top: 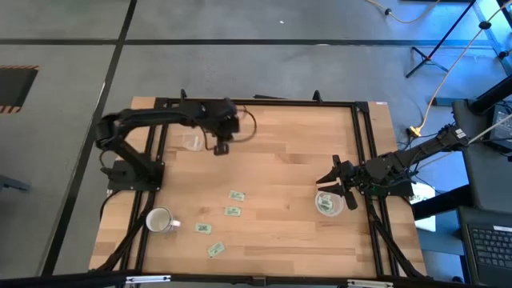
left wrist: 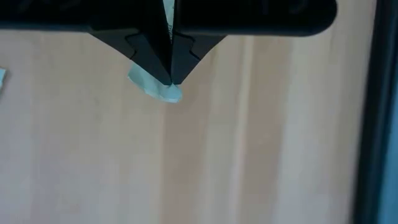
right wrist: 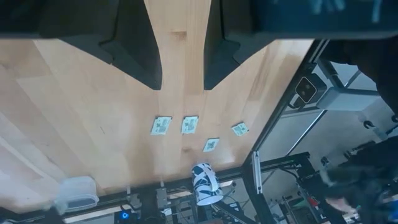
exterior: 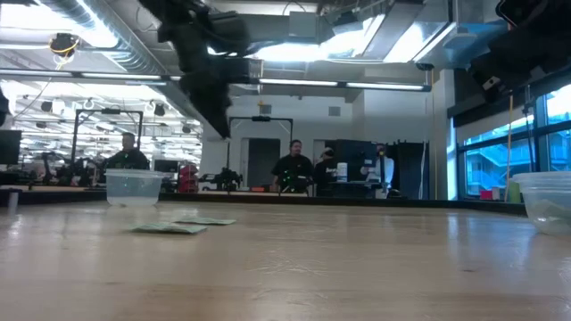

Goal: Pick and place Stevia / Truvia into bins
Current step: Put the stevia packet into the square transparent container

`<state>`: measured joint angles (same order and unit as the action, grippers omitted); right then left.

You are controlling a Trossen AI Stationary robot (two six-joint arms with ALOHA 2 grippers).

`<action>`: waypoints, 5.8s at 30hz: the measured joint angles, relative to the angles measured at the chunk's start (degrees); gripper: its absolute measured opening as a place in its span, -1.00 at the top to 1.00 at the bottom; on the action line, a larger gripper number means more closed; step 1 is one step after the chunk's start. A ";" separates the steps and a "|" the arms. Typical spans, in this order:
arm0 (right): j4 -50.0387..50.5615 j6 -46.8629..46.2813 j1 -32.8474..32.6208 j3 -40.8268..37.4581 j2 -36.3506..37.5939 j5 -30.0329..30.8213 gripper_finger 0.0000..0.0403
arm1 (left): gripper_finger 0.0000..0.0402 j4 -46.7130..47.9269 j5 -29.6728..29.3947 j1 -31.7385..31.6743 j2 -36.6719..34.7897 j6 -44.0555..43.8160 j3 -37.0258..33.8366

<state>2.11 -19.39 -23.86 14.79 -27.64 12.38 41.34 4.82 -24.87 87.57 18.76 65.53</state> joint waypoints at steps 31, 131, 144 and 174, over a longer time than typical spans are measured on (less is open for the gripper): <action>1.87 -0.09 0.00 -0.04 0.00 0.00 0.39 | 0.99 -12.10 -0.26 -18.57 -24.25 -20.43 -28.52; 2.54 -2.61 0.00 -0.04 0.02 0.08 0.39 | 0.24 -44.31 3.67 29.96 8.42 -9.91 -21.35; 2.55 -2.65 0.00 -0.04 0.02 0.07 0.39 | 0.28 -43.17 3.90 28.79 13.73 -9.59 -20.99; 3.31 -2.63 0.01 -0.04 0.02 0.07 0.39 | 0.64 -41.90 3.67 28.83 14.43 -8.98 -21.11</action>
<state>5.42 -22.02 -23.85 14.74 -27.62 12.45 -0.56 8.49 3.97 102.00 9.78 44.42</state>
